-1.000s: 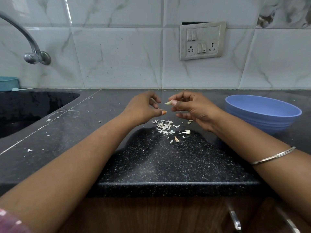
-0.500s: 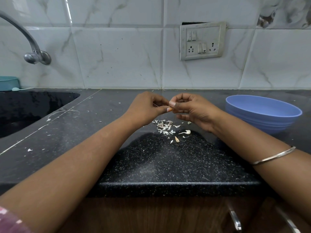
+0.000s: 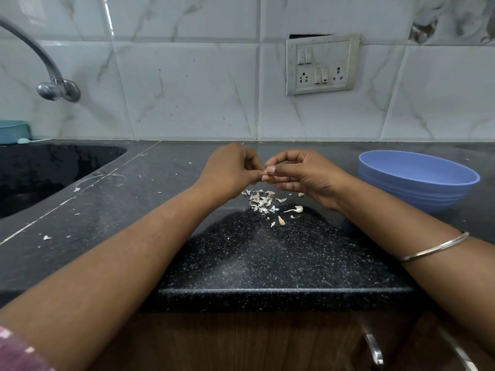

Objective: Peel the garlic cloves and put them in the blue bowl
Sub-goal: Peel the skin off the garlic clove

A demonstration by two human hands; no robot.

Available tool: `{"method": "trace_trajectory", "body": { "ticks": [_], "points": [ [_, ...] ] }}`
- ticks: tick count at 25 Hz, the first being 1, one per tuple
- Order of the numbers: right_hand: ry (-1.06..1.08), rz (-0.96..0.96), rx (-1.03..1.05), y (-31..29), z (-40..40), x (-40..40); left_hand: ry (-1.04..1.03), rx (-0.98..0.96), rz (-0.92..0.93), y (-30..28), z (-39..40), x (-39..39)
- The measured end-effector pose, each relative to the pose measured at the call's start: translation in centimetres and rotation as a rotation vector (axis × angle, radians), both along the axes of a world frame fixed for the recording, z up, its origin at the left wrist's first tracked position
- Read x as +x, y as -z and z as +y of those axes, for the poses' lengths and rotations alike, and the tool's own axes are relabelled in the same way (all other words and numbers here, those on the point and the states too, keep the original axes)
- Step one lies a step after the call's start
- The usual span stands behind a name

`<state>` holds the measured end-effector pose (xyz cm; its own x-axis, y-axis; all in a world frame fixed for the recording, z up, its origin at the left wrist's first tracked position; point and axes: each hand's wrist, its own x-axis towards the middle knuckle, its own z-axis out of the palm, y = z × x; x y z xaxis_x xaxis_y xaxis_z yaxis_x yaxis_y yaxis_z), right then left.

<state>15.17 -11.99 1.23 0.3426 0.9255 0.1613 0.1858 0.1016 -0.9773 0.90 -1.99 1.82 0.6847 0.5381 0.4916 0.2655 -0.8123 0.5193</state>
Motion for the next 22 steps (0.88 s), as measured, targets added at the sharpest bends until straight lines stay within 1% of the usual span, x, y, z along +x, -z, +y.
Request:
{"method": "trace_trajectory", "body": {
  "ticks": [4, 7, 11, 13, 14, 17, 22],
  "points": [
    [0.001, 0.017, 0.044, -0.24, -0.13, 0.02, 0.044, -0.190, -0.097, 0.04, 0.42, -0.08],
    [-0.002, 0.052, 0.069, -0.35, -0.16, 0.10, 0.128, -0.405, -0.188, 0.04, 0.48, -0.24],
    [0.002, 0.042, 0.100, -0.49, -0.13, 0.16, 0.218, -0.724, -0.279, 0.07, 0.48, -0.40],
    [0.016, 0.021, 0.130, -0.54, -0.16, 0.11, 0.236, -0.804, -0.298, 0.13, 0.58, -0.35],
    [0.031, -0.003, 0.143, -0.58, -0.18, 0.07, 0.236, -0.794, -0.293, 0.17, 0.66, -0.32],
    [0.077, -0.092, 0.147, -0.63, -0.22, 0.07, 0.206, -0.670, -0.237, 0.17, 0.55, -0.26],
    [0.099, -0.126, 0.145, -0.78, -0.32, 0.33, 0.098, -0.503, -0.159, 0.27, 0.41, -0.12]
  ]
}}
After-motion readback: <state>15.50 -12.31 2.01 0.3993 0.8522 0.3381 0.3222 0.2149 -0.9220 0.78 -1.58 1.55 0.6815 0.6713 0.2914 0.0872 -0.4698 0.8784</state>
